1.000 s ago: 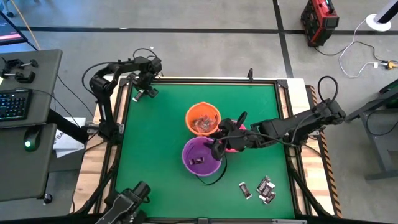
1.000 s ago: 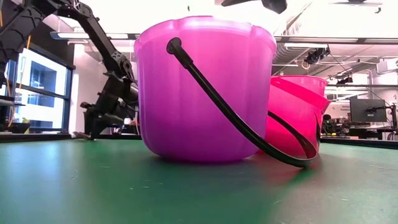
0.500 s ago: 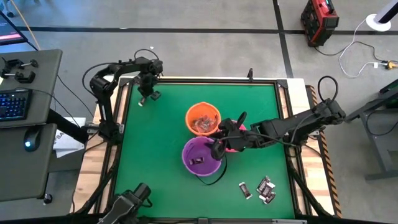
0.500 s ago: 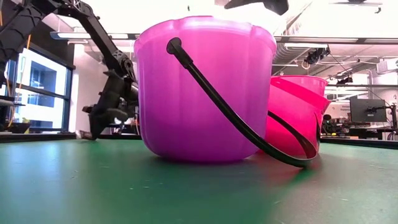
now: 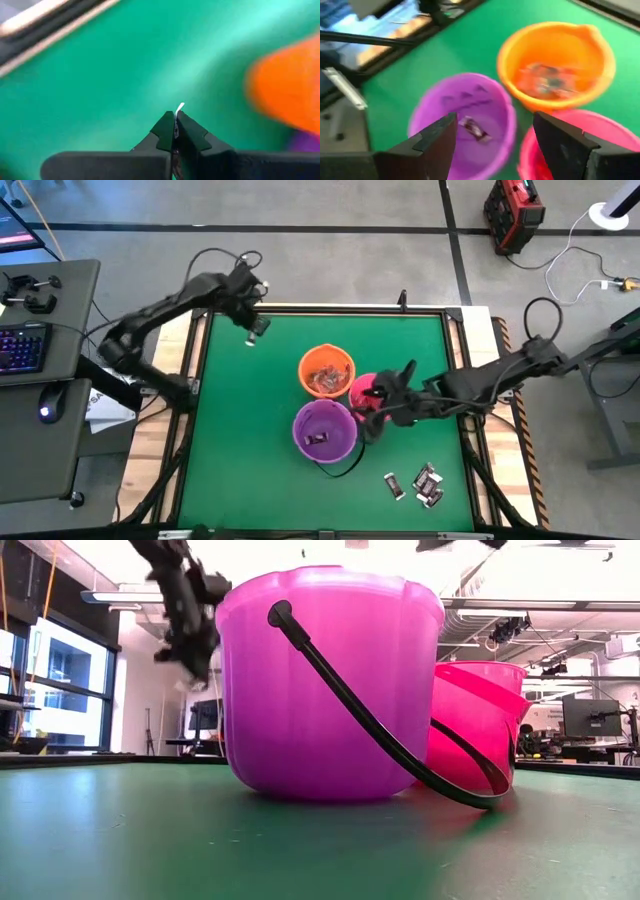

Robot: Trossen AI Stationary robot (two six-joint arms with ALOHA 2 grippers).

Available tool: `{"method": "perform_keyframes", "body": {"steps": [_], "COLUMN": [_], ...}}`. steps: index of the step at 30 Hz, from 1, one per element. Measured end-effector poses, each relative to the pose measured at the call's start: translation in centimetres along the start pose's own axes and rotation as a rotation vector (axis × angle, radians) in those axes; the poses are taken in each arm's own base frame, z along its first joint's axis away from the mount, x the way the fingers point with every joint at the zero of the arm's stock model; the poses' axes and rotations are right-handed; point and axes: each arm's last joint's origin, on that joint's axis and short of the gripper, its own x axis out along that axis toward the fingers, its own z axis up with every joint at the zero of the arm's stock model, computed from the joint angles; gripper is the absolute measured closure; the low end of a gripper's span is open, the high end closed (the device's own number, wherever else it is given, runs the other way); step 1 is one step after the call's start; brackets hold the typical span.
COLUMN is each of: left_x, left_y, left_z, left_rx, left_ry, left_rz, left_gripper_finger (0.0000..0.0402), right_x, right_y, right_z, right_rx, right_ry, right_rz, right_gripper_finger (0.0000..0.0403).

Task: Sort candy by brand, put in halloween buckets
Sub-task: Put the brown chocolate bar into the purple bucket

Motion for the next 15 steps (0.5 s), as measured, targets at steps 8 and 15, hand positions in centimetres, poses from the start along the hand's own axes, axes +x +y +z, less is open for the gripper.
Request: {"method": "perform_keyframes", "body": {"steps": [8,15], "left_x": [-5.3,-5.9], "left_y": [-11.9,-20.5], "left_z": [-8.2,-14.3], "left_rx": [0.081,0.213], "left_ry": [-0.303,-0.506], "left_rz": [-0.501,-0.751], "left_gripper_finger": [0.0401,0.0401], "right_x": [-2.3,-2.7], "right_y": [-1.5,-1.5], "right_z": [-2.5,-3.0], "right_rx": [0.012,-0.021], "right_ry": [0.062,0.079], "right_rz": [-0.197,-0.208], "right_gripper_finger": [0.0148,0.0148]}}
